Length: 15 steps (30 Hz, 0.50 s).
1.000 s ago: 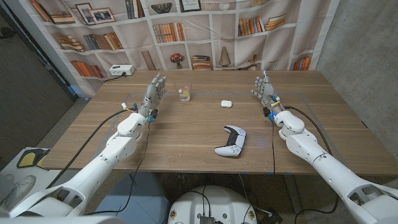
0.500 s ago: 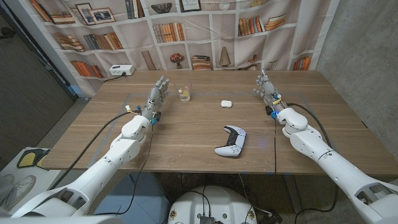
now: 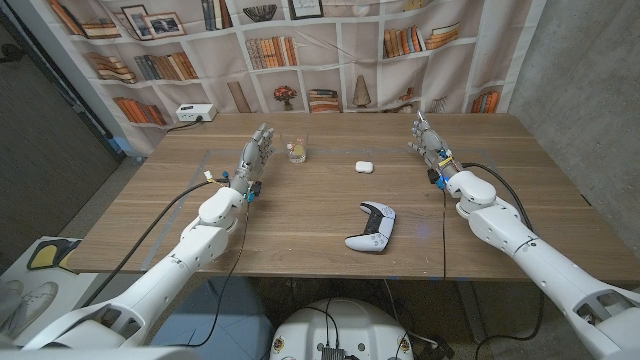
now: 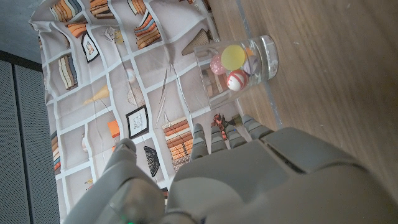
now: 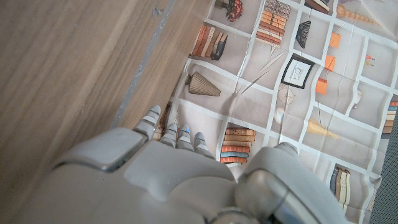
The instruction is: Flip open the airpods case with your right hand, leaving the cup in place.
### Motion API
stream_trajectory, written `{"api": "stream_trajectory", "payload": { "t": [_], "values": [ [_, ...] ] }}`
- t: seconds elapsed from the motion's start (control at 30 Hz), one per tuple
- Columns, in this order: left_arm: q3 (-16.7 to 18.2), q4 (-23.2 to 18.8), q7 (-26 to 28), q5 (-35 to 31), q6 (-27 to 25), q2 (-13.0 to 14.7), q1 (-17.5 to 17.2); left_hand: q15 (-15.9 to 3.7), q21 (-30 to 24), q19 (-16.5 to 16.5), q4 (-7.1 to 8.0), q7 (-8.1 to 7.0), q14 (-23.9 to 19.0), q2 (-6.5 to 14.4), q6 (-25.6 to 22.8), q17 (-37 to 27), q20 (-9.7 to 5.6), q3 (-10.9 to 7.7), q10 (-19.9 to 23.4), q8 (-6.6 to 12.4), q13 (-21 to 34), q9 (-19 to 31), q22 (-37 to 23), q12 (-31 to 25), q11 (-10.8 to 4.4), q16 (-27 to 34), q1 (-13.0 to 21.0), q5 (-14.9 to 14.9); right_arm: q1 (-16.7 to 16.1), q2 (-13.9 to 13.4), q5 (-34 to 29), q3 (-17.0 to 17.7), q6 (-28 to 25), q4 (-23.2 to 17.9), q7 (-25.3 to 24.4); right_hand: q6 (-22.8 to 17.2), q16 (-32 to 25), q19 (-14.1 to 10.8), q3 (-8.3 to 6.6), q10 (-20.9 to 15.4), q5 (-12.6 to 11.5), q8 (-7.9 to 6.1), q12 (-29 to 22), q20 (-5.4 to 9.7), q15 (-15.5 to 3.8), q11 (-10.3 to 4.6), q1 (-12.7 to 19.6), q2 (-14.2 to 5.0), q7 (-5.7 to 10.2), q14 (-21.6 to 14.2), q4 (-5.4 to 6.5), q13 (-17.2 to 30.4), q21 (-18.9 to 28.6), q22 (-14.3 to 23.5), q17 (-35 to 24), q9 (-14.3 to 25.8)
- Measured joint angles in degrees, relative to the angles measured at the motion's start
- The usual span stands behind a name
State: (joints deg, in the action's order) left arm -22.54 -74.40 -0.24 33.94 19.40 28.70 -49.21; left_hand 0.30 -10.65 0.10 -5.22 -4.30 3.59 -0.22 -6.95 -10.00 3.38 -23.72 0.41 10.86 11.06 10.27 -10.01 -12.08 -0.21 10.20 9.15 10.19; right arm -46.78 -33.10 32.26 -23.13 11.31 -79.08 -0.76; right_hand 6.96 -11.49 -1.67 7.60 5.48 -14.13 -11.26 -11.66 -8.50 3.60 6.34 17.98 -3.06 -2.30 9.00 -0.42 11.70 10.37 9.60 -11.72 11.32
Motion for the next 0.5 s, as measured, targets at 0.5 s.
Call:
{"api": "stream_trajectory", "payload": {
  "t": [0.5],
  "values": [
    [-0.8,-0.8,0.4,-1.6,0.5,0.0,0.2,0.00,0.0,0.0,-0.34,0.00,0.0,0.0,0.0,0.0,0.00,0.01,0.2,0.00,0.0,0.0,0.2,-0.1,0.21,0.0,0.0,0.0,-1.0,-1.3,-1.6,-0.3,-3.8,-4.1,-3.4,0.8,0.0,0.5,-1.05,0.0,0.9,0.00,0.0,-0.96,3.58,2.66,2.9,-0.51,-0.05,0.2,-1.64,0.0,0.0,0.2,-0.2,0.0]
  ]
}}
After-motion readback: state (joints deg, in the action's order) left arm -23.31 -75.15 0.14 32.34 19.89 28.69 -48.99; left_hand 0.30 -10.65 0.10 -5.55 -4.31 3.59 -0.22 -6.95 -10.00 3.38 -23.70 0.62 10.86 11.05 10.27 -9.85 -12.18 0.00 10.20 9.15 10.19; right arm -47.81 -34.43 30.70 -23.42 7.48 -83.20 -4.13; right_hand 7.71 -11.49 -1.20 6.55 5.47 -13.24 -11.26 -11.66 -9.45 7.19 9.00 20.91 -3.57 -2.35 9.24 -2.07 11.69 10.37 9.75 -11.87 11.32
